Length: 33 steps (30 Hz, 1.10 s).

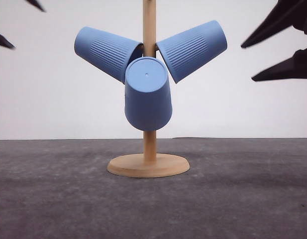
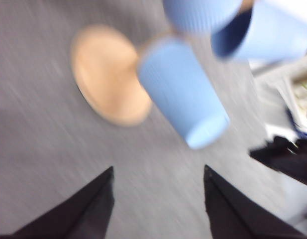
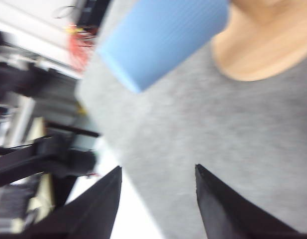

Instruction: Place three cups

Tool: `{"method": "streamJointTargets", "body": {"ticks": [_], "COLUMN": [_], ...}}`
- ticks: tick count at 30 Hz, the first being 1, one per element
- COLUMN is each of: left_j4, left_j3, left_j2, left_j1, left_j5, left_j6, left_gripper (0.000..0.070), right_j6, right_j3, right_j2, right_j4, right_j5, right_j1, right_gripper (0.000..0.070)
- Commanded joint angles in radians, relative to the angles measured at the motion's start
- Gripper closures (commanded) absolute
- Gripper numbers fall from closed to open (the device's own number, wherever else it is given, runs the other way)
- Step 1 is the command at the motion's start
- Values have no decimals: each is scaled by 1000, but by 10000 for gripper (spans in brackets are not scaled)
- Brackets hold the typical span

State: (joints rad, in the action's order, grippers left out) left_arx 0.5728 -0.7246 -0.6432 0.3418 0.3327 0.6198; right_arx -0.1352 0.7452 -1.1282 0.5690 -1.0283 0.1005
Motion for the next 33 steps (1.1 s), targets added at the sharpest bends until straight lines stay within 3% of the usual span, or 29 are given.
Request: {"method": "streamJointTargets", "body": {"ticks": [1, 5, 9, 11, 14, 18, 33], "left_j4": [-6, -2, 1, 7, 16, 18, 33], "left_j3": [-9, -9, -9, -9, -8, -8, -9], "left_j2": [3, 5, 0, 1, 2, 8, 18], "left_j1": [-27, -115, -184, -210, -230, -231, -231], "left_j5": [-17, -30, -30, -30, -32, -49, -48], "left_j6": [-180, -333, -413, -437, -462, -473, -503], "left_gripper": [453, 549, 645, 692, 693, 693, 676], "right_j6": [26, 77, 149, 185, 207, 218, 216], "right_j3": [9, 9, 9, 9, 9, 9, 9], "right_j2": [-6, 0, 32, 61, 109, 174, 222], "right_j4": [-2, 15, 61, 83, 91, 71, 49], "right_j5": [33, 185, 479, 628, 743, 779, 767], "right_j1": [0, 0, 0, 0, 0, 0, 0], "right_gripper": [404, 404, 414, 486, 687, 700, 700]}}
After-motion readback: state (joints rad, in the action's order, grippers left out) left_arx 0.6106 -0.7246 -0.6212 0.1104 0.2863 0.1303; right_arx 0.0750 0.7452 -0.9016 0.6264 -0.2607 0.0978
